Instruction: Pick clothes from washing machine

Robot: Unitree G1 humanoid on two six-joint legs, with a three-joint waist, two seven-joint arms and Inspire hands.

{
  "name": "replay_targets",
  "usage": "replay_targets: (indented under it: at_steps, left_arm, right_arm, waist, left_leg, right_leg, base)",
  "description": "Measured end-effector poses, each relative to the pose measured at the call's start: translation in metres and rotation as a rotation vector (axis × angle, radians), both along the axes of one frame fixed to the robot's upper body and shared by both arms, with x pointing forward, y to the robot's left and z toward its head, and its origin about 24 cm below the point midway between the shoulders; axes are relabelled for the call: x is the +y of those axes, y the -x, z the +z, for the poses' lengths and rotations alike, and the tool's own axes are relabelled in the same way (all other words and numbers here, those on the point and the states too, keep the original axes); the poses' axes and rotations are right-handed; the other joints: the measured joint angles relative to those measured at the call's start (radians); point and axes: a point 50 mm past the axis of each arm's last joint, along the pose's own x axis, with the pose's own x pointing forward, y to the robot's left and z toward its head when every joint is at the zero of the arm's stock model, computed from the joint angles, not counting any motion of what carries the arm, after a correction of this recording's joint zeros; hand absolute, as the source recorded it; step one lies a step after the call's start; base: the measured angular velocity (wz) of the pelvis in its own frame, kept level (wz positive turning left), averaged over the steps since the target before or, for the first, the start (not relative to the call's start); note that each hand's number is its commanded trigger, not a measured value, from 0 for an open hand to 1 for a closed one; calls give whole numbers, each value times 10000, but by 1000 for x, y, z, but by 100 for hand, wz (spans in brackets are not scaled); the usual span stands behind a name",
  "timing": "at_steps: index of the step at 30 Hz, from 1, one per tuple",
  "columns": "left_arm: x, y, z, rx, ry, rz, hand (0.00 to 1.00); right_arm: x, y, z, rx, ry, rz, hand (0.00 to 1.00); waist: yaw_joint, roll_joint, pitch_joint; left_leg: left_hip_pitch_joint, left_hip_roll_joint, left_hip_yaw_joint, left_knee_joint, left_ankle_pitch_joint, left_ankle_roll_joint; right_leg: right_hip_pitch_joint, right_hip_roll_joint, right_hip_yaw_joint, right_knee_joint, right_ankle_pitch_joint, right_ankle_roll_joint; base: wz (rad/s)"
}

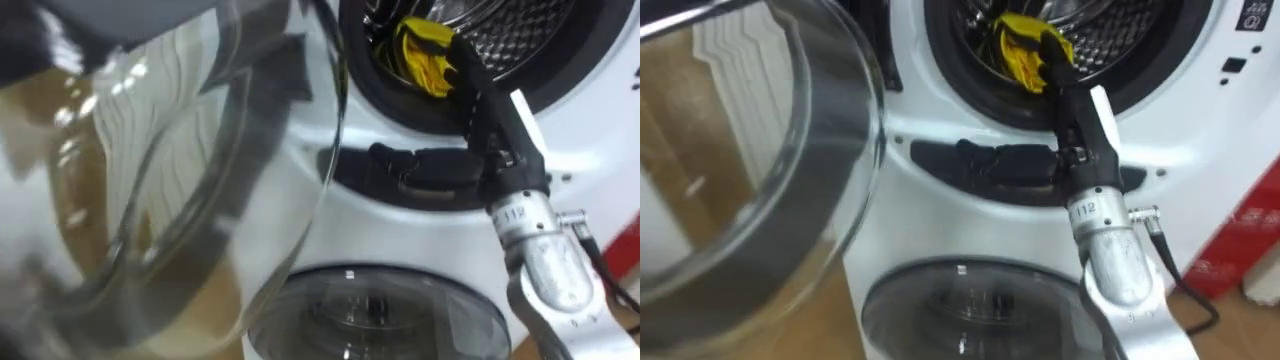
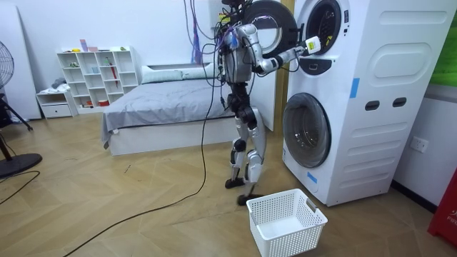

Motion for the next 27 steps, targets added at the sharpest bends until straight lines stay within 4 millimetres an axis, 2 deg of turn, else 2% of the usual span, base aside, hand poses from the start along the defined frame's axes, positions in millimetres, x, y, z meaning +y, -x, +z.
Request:
replay_targets:
  at_steps: [1,4,6,10,16,23,27]
  left_arm:
    - [2,11,-1,333,-140,84,0]
    - [4,34,-3,1142,-226,344,0]
    - [4,40,-4,1359,-189,482,0]
    - [-1,41,-6,1353,-47,571,0]
    - [-8,34,-7,1260,101,421,0]
    - [-11,31,-8,1233,179,280,0]
    - [-11,40,-8,1335,169,325,0]
  right_arm:
    - [0,1,2,-95,-32,42,0]
    - [2,1,3,-128,-188,196,0]
    - [3,1,1,-64,-162,263,0]
    - [5,0,4,-29,-579,650,0]
    - [10,3,9,-252,-579,949,0]
    - [14,16,37,-1635,-189,1067,0]
    - [5,25,56,-2528,-368,840,0]
  waist:
    - [0,67,33]
    - [95,100,49]
    - [83,77,86]
    - [200,44,107]
    - [6,-43,54]
    - [-364,-87,63]
    - [-508,-208,43]
  left_leg:
    - [81,26,4,-93,15,-25]
    - [246,148,137,-191,10,-63]
    - [327,227,177,-239,-54,-178]
    - [308,389,465,-305,-108,-280]
    - [304,506,589,-323,-154,-367]
    - [318,566,605,-414,-184,-427]
    - [335,637,606,-449,-215,-474]
  right_leg:
    - [125,49,4,-224,9,-13]
    - [267,209,86,-472,94,-89]
    - [313,352,104,-562,123,-127]
    - [335,569,288,-724,368,-224]
    - [307,707,321,-742,408,-288]
    - [272,816,319,-883,417,-304]
    - [308,884,327,-951,417,-304]
  base:
    - [-9]
    - [-13]
    - [-8]
    - [-25]
    - [-9]
    - [-2]
    - [1]
